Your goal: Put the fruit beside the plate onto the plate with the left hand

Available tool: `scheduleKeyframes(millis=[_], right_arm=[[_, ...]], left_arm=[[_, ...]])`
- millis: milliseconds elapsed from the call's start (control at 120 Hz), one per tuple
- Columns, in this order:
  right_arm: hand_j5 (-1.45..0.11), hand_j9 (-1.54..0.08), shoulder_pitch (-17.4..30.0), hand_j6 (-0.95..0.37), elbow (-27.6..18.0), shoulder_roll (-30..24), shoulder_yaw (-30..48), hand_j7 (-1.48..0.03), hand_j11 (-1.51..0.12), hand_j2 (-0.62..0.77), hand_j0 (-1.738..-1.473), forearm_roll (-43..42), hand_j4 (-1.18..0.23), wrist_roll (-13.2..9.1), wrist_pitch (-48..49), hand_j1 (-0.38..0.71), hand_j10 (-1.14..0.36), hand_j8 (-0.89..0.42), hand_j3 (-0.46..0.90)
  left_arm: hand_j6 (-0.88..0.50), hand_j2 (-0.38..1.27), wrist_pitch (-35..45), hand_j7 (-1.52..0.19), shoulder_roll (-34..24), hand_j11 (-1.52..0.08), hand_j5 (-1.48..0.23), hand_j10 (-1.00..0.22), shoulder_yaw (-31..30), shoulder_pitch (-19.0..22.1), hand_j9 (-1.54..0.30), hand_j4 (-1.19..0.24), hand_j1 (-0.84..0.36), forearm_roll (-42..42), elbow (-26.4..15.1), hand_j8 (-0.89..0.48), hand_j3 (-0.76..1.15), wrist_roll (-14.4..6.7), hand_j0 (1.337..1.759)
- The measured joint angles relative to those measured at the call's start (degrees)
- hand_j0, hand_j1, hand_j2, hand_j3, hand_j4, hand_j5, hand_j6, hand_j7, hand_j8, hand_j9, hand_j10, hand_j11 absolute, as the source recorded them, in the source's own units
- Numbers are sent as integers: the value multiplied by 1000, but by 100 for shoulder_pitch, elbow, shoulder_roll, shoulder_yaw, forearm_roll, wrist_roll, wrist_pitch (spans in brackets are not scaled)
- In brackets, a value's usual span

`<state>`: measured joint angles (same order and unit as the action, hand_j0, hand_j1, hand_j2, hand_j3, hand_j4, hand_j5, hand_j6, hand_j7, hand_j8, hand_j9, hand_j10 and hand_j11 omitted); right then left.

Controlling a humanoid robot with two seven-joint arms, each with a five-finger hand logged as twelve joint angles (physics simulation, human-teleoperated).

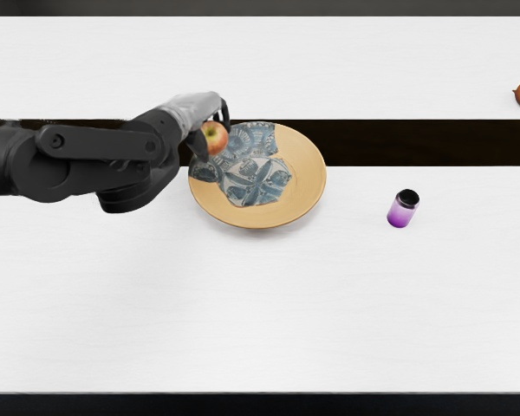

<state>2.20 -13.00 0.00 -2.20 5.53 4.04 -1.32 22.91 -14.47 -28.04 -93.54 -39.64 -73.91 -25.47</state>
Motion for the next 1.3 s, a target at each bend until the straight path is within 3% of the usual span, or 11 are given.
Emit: scheduleKeyframes(millis=[308, 575, 717, 975, 1100, 1300], right_arm=[[-43, -43, 0, -33, 0, 0, 0, -43, -43, -7, -1658, -1, -33, 0, 0, -310, -33, -33, 0], [-43, -43, 0, -33, -1, 0, 0, -43, -43, -7, -1658, -2, -33, 0, 0, -310, -33, -33, 0], [-43, -43, 0, -33, 1, 0, 0, -43, -43, -7, -1658, -1, -33, 0, 1, -310, -33, -33, 0], [-43, -43, 0, -33, 0, 0, 0, -43, -43, -7, -1658, 0, -33, 0, 0, -310, -33, -33, 0], [-43, -43, 0, -33, 0, 0, 0, -43, -43, -7, -1658, -1, -33, 0, 0, -310, -33, -33, 0], [-43, -43, 0, -33, 1, 0, 0, -43, -43, -7, -1658, -1, -33, 0, 1, -310, -33, -33, 0]], left_arm=[[-272, 344, -8, -1012, 504, -969, -1021, -708, -31, 323, -968, -445, -354, -6, 540, -350, 0, 7, 1653], [-301, 315, -28, -981, 775, -947, -984, -693, -94, 443, -945, -468, -338, 37, 733, -364, 0, 21, 1653], [-363, 247, -62, -804, 822, -786, -806, -582, -134, 442, -784, -466, -256, 178, 792, -393, 0, 30, 1655], [-292, 109, -254, -473, 764, -468, -474, -354, -37, 268, -467, -321, -48, 274, 790, -301, 0, 25, 1657], [-272, 82, -474, -403, 125, -400, -403, -305, 307, 205, -400, -288, -1, 417, 624, -277, 0, 24, 1658], [-256, 62, -2504, -350, -1936, -349, -350, -268, 902, 484, -349, -261, 35, 599, -237, -258, 0, 24, 1658]])
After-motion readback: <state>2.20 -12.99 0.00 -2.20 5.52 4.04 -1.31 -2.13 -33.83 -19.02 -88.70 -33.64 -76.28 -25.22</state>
